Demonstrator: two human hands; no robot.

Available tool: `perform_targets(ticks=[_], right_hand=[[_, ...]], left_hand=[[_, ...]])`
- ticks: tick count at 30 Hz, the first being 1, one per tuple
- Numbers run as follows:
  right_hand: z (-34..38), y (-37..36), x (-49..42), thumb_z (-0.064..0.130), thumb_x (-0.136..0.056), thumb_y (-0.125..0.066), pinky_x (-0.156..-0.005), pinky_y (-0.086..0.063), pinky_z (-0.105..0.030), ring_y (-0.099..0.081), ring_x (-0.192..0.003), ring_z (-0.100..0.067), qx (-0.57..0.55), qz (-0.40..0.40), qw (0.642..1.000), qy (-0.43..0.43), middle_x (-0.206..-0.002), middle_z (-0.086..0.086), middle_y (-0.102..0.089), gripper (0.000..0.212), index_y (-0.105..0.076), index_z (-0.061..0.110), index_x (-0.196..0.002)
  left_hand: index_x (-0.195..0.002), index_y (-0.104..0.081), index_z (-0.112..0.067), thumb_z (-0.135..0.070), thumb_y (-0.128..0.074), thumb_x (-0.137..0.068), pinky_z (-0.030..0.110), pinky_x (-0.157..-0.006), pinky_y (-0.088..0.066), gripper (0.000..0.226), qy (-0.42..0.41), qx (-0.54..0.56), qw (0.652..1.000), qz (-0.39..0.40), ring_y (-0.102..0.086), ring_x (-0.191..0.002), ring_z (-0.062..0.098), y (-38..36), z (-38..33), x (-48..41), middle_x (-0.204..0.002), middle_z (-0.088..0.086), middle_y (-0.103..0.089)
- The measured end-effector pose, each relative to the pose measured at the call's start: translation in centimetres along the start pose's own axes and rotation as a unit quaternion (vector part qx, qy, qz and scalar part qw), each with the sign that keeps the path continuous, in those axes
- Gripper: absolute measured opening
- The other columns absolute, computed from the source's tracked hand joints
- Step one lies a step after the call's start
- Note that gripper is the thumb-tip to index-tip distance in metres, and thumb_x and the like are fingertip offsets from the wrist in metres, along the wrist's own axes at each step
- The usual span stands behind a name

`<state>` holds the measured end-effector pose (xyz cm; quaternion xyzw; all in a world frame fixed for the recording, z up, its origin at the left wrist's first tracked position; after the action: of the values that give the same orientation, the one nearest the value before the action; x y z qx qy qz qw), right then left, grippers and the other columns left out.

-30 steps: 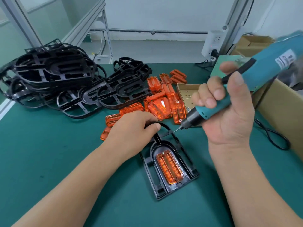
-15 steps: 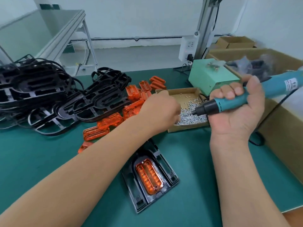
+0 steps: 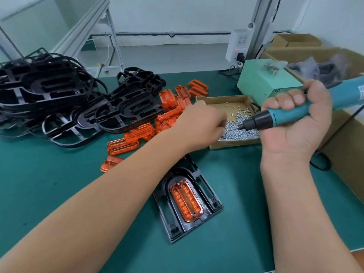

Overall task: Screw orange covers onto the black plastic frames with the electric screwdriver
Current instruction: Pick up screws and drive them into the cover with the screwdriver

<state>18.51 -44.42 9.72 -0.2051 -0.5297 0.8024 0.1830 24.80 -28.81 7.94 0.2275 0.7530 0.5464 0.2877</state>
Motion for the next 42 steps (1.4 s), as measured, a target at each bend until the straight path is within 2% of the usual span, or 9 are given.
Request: perform_targets(ticks=[3, 6, 9, 11, 13, 21, 26, 30, 42], right_hand=[[-0.1, -0.1, 0.2, 0.013, -0.096, -0.060, -0.060, -0.038, -0.028, -0.044, -0.054, -0.011, -0.002, 0.002, 1.000, -0.003, -0.067, 0.005, -0.046, 0.015, -0.056, 0.016, -0.083], [-0.3, -0.2, 0.4, 0.012, -0.100, -0.059, -0.061, -0.038, -0.027, -0.044, -0.055, -0.011, 0.002, 0.005, 1.000, -0.005, -0.068, 0.005, -0.045, 0.018, -0.056, 0.016, -0.082], [-0.8, -0.4, 0.8, 0.011, -0.102, -0.059, -0.061, -0.040, -0.028, -0.044, -0.056, -0.012, 0.012, 0.007, 1.000, -0.008, -0.069, 0.004, -0.045, 0.022, -0.058, 0.016, -0.081], [-1.6, -0.8, 1.2, 0.011, -0.103, -0.059, -0.062, -0.041, -0.029, -0.044, -0.056, -0.012, 0.016, 0.018, 1.000, -0.017, -0.068, 0.004, -0.046, 0.021, -0.058, 0.015, -0.082], [-2.4, -1.2, 1.8, 0.011, -0.103, -0.058, -0.062, -0.041, -0.029, -0.044, -0.056, -0.012, 0.016, 0.031, 0.999, -0.025, -0.069, 0.004, -0.045, 0.017, -0.058, 0.015, -0.086], [-4.1, -2.4, 3.6, 0.016, -0.104, -0.056, -0.065, -0.042, -0.029, -0.044, -0.059, -0.012, 0.027, 0.081, 0.995, -0.044, -0.070, 0.004, -0.045, 0.013, -0.061, 0.015, -0.093], [-3.9, -2.4, 3.5, 0.016, -0.104, -0.055, -0.065, -0.042, -0.029, -0.044, -0.058, -0.012, 0.029, 0.079, 0.996, -0.037, -0.070, 0.004, -0.045, 0.013, -0.060, 0.015, -0.092], [-3.8, -2.2, 3.3, 0.017, -0.103, -0.054, -0.064, -0.040, -0.028, -0.043, -0.057, -0.011, 0.032, 0.073, 0.996, -0.035, -0.069, 0.005, -0.044, 0.013, -0.059, 0.015, -0.091], [-3.9, -2.1, 3.1, 0.017, -0.104, -0.054, -0.064, -0.041, -0.028, -0.044, -0.057, -0.011, 0.032, 0.071, 0.996, -0.032, -0.068, 0.004, -0.045, 0.015, -0.060, 0.015, -0.090]], left_hand=[[-0.094, -0.068, -0.023, -0.021, -0.058, -0.092, 0.043, -0.087, -0.052, 0.011, 0.006, 0.057, 0.998, -0.015, -0.062, -0.090, 0.022, 0.6, 0.0, 1.1, -0.088, -0.005, -0.073], [-0.090, -0.065, -0.019, -0.015, -0.063, -0.092, 0.043, -0.076, -0.056, 0.005, 0.035, 0.164, 0.983, -0.076, -0.067, -0.081, 0.017, 1.8, 0.6, 2.8, -0.085, -0.006, -0.072], [-0.085, -0.066, -0.029, -0.020, -0.073, -0.093, 0.027, -0.072, -0.056, 0.014, 0.084, 0.267, 0.953, -0.115, -0.066, -0.081, 0.005, 2.6, 1.9, 5.3, -0.085, -0.014, -0.070], [-0.086, -0.069, -0.033, -0.024, -0.076, -0.094, 0.021, -0.074, -0.055, 0.014, 0.102, 0.307, 0.941, -0.100, -0.067, -0.083, 0.005, 2.7, 2.5, 7.2, -0.087, -0.016, -0.071], [-0.087, -0.074, -0.033, -0.025, -0.078, -0.094, 0.022, -0.077, -0.056, 0.011, 0.114, 0.348, 0.927, -0.077, -0.069, -0.083, 0.007, 2.6, 2.5, 8.9, -0.087, -0.012, -0.074], [-0.095, -0.077, -0.029, -0.013, -0.077, -0.094, 0.019, -0.087, -0.057, 0.015, 0.117, 0.454, 0.880, -0.073, -0.076, -0.095, 0.005, 2.0, 1.9, 11.3, -0.094, -0.011, -0.081], [-0.103, -0.075, -0.024, -0.004, -0.073, -0.097, 0.019, -0.089, -0.056, 0.021, 0.115, 0.547, 0.825, -0.085, -0.078, -0.099, 0.014, 1.5, 2.1, 11.2, -0.097, 0.001, -0.082], [-0.103, -0.075, -0.019, -0.002, -0.071, -0.097, 0.019, -0.086, -0.056, 0.018, 0.115, 0.569, 0.810, -0.085, -0.078, -0.097, 0.018, 1.5, 2.2, 11.2, -0.098, 0.003, -0.082], [-0.101, -0.076, -0.020, -0.003, -0.073, -0.096, 0.021, -0.090, -0.057, 0.017, 0.117, 0.579, 0.803, -0.073, -0.078, -0.101, 0.017, 1.5, 2.2, 11.2, -0.099, 0.003, -0.082]])
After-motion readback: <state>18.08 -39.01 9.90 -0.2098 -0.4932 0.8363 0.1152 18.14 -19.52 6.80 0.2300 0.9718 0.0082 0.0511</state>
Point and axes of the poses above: each hand's wrist, its own x-axis away from the middle knuckle, its own y-axis out of the back of the hand, z = x × y, the point moved 5 cm from there along -x, towards the middle knuckle
